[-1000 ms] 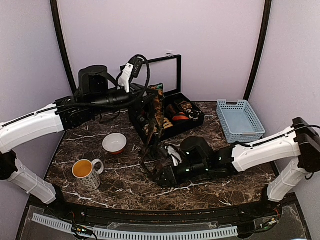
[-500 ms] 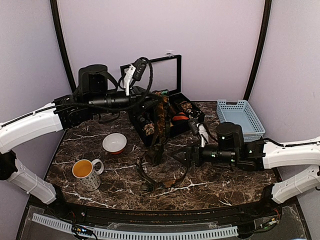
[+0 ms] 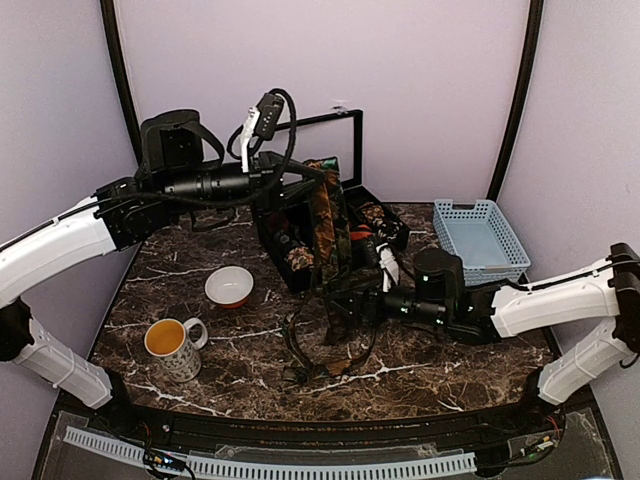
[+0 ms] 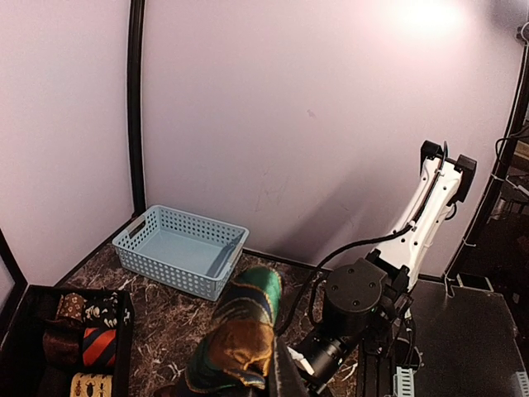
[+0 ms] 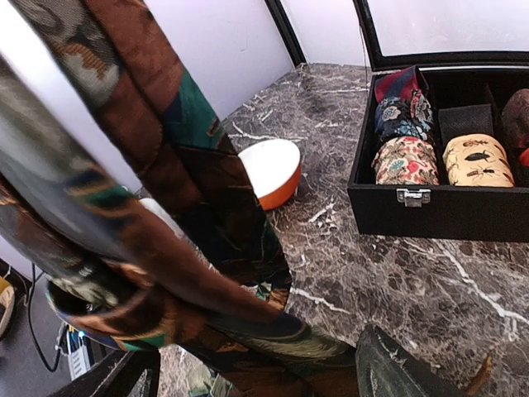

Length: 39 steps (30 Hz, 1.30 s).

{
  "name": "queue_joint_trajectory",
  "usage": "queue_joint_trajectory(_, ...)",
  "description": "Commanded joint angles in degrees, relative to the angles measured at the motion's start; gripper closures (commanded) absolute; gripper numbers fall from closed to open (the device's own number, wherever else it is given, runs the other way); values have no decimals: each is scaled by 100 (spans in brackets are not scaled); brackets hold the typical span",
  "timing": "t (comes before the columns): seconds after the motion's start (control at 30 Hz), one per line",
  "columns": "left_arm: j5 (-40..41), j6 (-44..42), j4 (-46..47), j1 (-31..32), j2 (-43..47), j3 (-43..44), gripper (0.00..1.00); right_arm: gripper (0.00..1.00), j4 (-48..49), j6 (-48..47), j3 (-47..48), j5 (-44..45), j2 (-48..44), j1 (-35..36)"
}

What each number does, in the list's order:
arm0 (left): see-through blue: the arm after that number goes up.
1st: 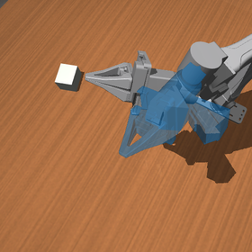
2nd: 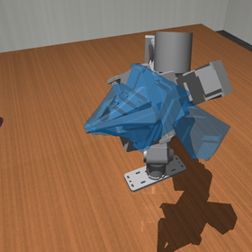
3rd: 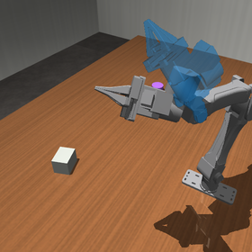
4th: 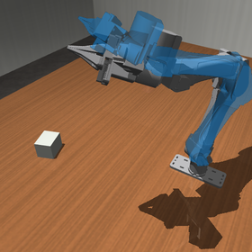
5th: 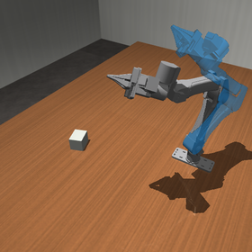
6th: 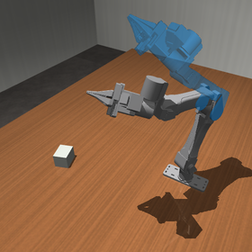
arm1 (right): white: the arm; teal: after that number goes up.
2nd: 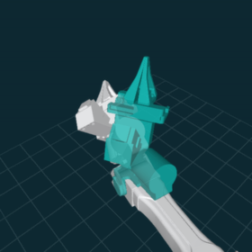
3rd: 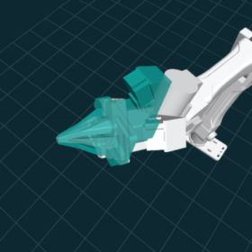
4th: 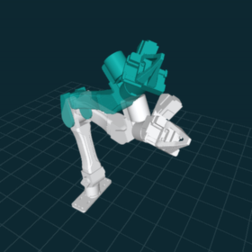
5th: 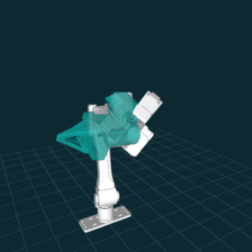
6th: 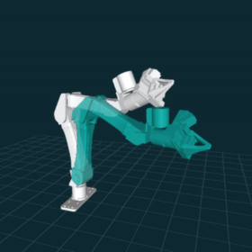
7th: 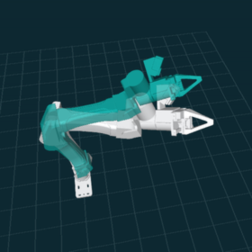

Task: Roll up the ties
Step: Put down the tie at the center of the board.

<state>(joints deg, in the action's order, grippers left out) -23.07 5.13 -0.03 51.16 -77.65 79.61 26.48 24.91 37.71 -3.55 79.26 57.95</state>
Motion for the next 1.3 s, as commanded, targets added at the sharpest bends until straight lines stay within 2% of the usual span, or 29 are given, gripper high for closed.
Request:
queue_joint_trajectory(0.0, 75, -82, 181, 8, 226, 241, 100, 17, 1261, 267, -191, 164, 445, 41)
queue_joint_trajectory(0.17, 292, -106, 194, 8, 241, 261, 100, 15, 1403, 383, -121, 831, 822, 305)
queue_joint_trajectory(0.23, 401, -125, 196, 8, 265, 246, 100, 20, 1451, 420, -93, 998, 970, 346)
queue_joint_trajectory(0.27, 455, -137, 197, 8, 286, 233, 100, 26, 1471, 420, -86, 1044, 1038, 348)
queue_joint_trajectory(0.33, 575, -158, 211, 8, 335, 181, 100, 43, 1504, 438, -70, 1110, 1132, 348)
queue_joint_trajectory(0.4, 762, -169, 231, 8, 408, 113, 100, 67, 1473, 458, -58, 1132, 1166, 325)
queue_joint_trajectory(0.5, 1032, -183, 310, 0, 518, -48, 100, 98, 1390, 451, -76, 966, 1086, 250)
queue_joint_trajectory(0.53, 1117, -187, 346, -5, 555, -104, 100, 100, 1329, 460, -80, 905, 1015, 220)
queue_joint_trajectory(0.77, 1513, -217, 395, -18, 574, -398, 100, 100, 264, 391, -322, 1003, -209, 129)
queue_joint_trajectory(0.8, 1534, -191, 409, -18, 561, -388, 100, 90, 87, 371, -341, 1103, -315, 129)
queue_joint_trajectory(0.87, 1622, -130, 456, -18, 536, -347, 100, 53, -126, 410, -322, 1332, -331, 133)
queue_joint_trajectory(0.9, 1710, -100, 481, -18, 525, -311, 100, 44, -121, 483, -330, 1463, -254, 148)
queue_joint_trajectory(1.07, 2419, 43, 453, -18, 417, -66, 100, 23, 573, 762, -187, 2137, 593, 560)
queue_joint_trajectory(1.27, 2816, 179, 485, -18, 361, -64, 100, 21, 805, 601, 584, 2744, 1687, 1036)
